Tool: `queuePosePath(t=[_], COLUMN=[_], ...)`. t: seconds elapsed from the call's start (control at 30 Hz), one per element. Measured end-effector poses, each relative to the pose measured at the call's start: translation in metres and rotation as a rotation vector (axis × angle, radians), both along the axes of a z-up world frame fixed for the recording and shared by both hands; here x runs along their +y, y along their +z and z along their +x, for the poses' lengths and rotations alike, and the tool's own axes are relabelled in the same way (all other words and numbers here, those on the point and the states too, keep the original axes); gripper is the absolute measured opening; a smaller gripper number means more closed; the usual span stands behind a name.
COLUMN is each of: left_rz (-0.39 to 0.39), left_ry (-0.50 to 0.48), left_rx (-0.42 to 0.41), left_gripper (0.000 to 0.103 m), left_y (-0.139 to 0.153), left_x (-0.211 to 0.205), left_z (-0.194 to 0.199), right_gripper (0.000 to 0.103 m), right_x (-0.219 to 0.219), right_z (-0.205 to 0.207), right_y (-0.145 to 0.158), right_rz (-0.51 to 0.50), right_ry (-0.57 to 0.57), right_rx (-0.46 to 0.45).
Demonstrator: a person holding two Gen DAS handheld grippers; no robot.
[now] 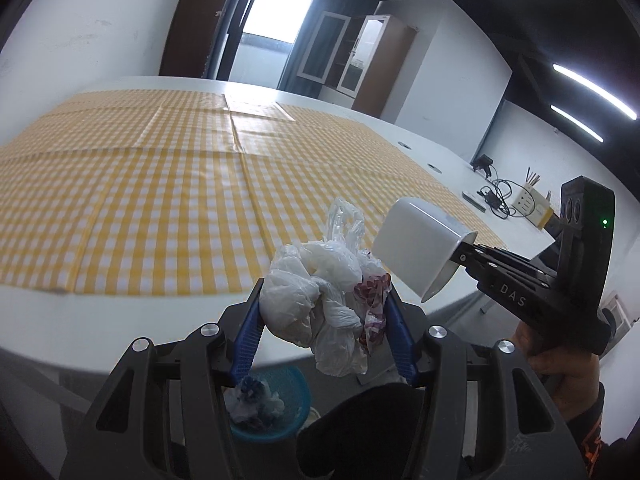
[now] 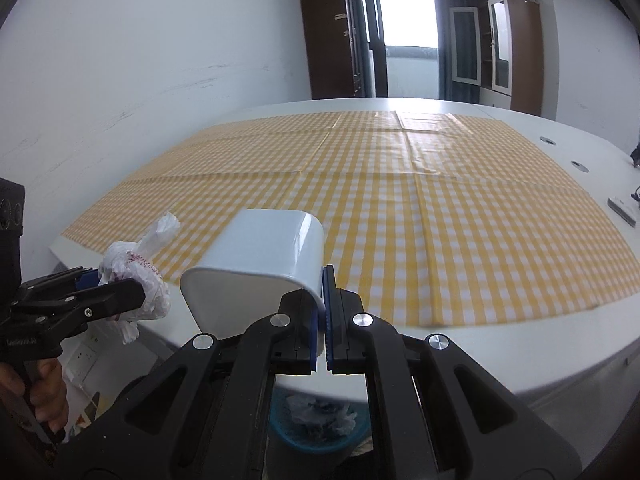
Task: Collect trash
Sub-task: 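Lift the tissue bundle and white box off the table and lower them over the basket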
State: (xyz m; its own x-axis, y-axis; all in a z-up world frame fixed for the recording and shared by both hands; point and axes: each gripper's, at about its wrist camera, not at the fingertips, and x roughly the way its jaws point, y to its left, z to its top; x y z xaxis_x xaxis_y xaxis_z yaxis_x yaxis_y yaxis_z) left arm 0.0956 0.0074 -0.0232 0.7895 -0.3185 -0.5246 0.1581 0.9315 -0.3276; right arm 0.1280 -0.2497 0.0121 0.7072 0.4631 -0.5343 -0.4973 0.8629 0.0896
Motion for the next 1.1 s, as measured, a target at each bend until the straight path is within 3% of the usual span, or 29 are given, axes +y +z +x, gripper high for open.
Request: queuePosePath(t=[0.23, 0.57, 0.8, 1.1], left_rz=[0.040, 0.067, 0.060, 0.043], left_ry=[-0.026, -0.047, -0.053, -0.031], left_rx=[-0.009, 0.059, 0.135, 0.282], left_gripper=[0.054, 0.054, 0.054, 0.054], left_y=[-0.012, -0.047, -0.086, -0.158], left_x=[-0.008, -0.017, -0.017, -0.004], left_z=[-0.041, -0.079, -0.087, -0.060], right_gripper=[0.002, 0.002, 0.002, 0.002], right_x=[-0.006, -0.008, -0.004, 0.011], right_z=[-0.048, -0.115, -0.119, -0.088], right_y=[-0.015, -0.048, -0.093, -0.170], right_rz=[-0.022, -0.097, -0.140, -0.223], right_ry=[0.035, 0.087, 0.103, 0.082], right_rx=[-0.004, 0.022, 0.104, 0.252])
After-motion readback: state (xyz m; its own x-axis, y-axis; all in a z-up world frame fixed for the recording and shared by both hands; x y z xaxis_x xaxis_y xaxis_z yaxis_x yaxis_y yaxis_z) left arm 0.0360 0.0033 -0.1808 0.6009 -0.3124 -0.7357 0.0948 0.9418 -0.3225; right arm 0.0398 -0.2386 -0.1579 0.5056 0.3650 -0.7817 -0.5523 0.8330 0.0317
